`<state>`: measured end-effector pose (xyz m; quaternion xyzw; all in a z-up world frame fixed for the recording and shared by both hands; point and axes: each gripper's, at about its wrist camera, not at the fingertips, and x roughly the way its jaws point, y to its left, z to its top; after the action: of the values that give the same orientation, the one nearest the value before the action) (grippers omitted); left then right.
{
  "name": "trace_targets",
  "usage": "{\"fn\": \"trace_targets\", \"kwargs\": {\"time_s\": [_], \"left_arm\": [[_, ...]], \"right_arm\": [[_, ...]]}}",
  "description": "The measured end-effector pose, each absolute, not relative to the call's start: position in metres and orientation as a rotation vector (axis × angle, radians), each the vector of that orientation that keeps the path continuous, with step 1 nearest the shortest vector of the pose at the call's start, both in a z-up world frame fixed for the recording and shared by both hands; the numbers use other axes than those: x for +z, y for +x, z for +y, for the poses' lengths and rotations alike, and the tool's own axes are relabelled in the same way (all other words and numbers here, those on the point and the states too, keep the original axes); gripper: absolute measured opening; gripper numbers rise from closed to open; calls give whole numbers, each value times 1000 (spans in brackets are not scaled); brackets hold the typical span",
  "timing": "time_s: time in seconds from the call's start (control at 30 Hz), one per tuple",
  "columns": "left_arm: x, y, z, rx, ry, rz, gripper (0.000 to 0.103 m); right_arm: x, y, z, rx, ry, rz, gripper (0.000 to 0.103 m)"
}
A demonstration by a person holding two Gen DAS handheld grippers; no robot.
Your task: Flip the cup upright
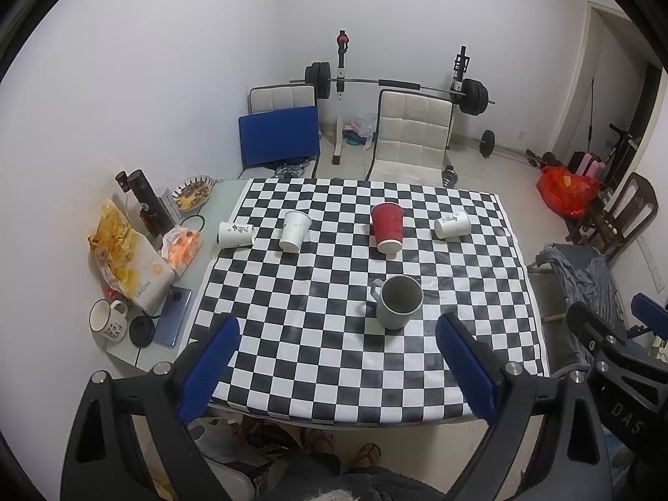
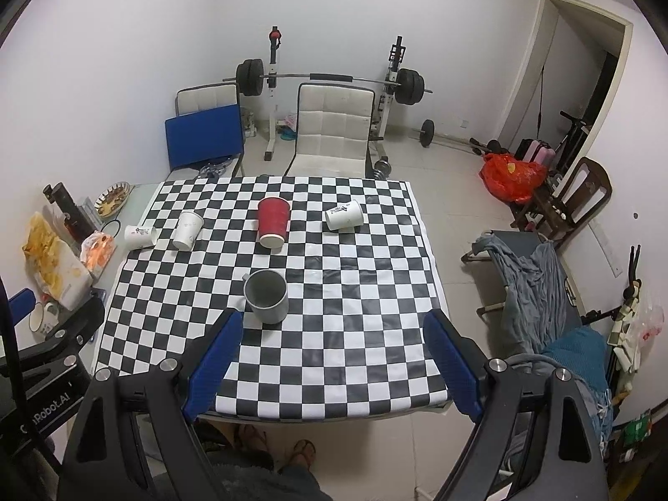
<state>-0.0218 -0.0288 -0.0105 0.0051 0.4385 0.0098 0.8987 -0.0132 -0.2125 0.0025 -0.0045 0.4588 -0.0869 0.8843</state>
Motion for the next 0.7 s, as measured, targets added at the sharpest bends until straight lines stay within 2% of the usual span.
{"fn": "trace_targets", "kwargs": {"time_s": [0.7], "left_arm": [[-4,-15,-26,15,9,904,96]], "right_arm": [[6,-7,-202,-165,2,961,90]]}}
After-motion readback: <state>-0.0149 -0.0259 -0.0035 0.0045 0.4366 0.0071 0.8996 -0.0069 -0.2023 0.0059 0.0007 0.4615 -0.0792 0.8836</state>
